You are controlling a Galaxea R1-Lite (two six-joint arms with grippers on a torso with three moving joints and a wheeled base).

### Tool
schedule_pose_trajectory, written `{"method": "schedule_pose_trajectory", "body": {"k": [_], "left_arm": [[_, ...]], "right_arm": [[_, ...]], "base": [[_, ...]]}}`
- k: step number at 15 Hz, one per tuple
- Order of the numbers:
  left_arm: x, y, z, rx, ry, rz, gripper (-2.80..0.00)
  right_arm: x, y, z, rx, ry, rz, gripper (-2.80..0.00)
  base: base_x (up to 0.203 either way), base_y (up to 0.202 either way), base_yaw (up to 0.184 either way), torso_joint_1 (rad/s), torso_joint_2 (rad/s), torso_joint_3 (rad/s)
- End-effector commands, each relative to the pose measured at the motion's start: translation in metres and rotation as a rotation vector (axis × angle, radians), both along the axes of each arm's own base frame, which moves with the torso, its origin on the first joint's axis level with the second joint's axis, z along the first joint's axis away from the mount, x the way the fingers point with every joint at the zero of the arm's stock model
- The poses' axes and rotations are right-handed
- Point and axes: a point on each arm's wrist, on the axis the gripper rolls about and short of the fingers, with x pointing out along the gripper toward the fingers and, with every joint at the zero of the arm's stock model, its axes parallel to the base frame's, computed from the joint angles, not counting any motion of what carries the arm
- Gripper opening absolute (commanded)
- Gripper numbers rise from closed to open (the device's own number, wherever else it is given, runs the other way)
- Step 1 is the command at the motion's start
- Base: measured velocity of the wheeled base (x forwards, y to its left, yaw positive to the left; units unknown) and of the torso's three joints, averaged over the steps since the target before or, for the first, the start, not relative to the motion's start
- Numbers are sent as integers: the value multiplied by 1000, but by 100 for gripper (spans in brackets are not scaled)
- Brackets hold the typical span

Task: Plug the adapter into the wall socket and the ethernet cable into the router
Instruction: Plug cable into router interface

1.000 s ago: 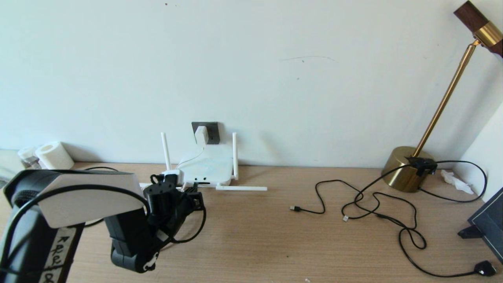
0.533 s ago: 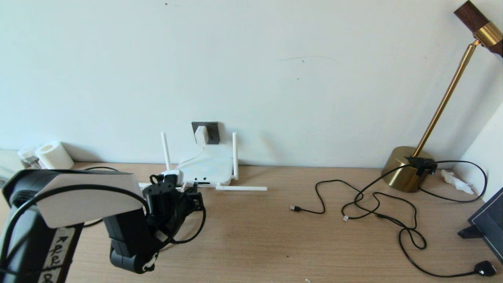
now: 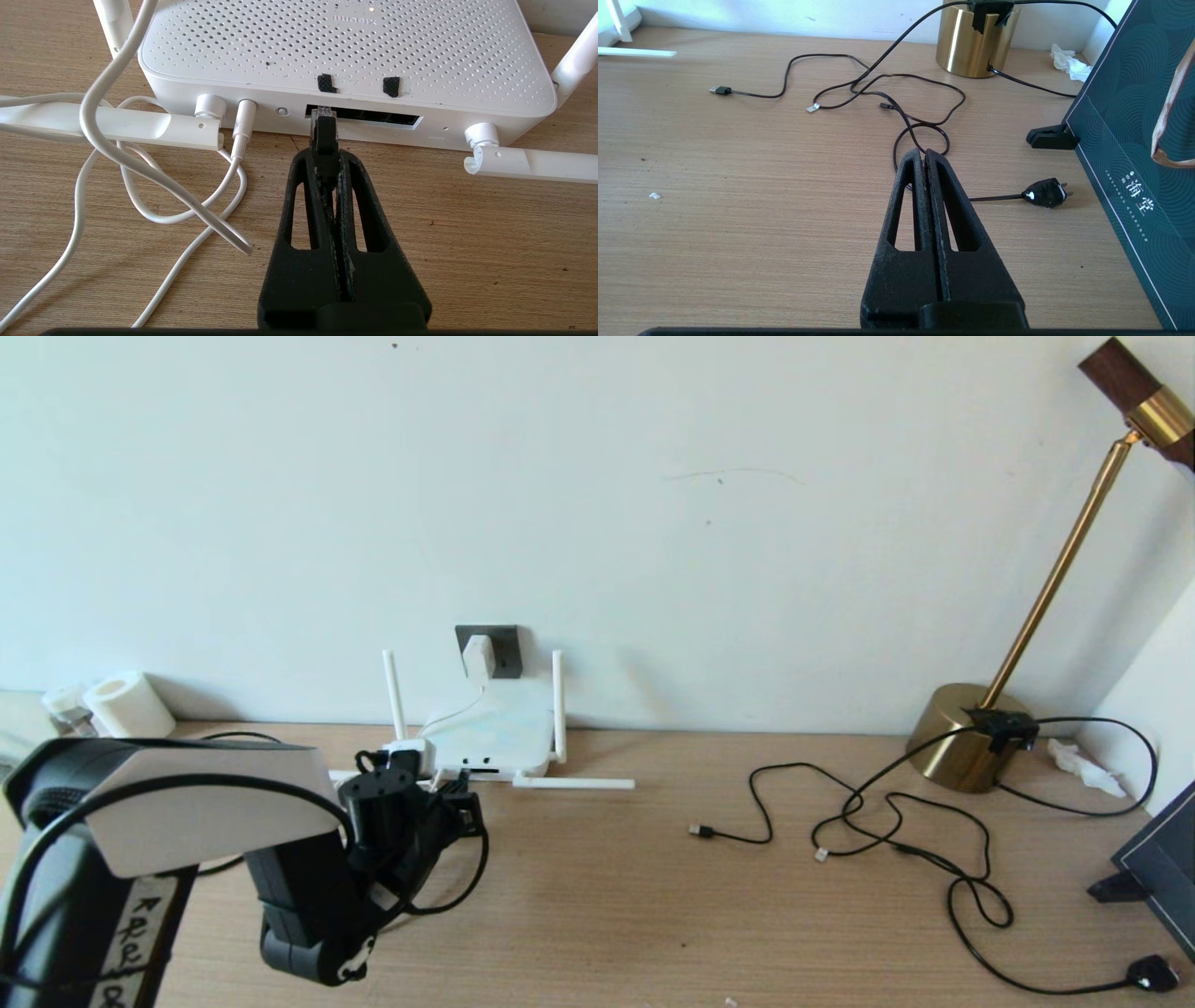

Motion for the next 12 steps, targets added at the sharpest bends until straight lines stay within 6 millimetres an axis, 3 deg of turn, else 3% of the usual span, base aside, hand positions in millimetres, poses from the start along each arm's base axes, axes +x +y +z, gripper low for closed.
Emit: {"method": "schedule_pose_trajectory", "body": {"k": [1, 12], "left_arm": [[1, 0, 1, -3, -10, 2, -280], [3, -1, -2, 2, -8, 1, -280]], "right_arm": [[0, 0, 0, -1, 2, 0, -280], [0, 0, 0, 0, 2, 0, -280]], "base": [[0, 0, 0, 0, 0, 0], [0, 0, 0, 0, 0, 0]]}}
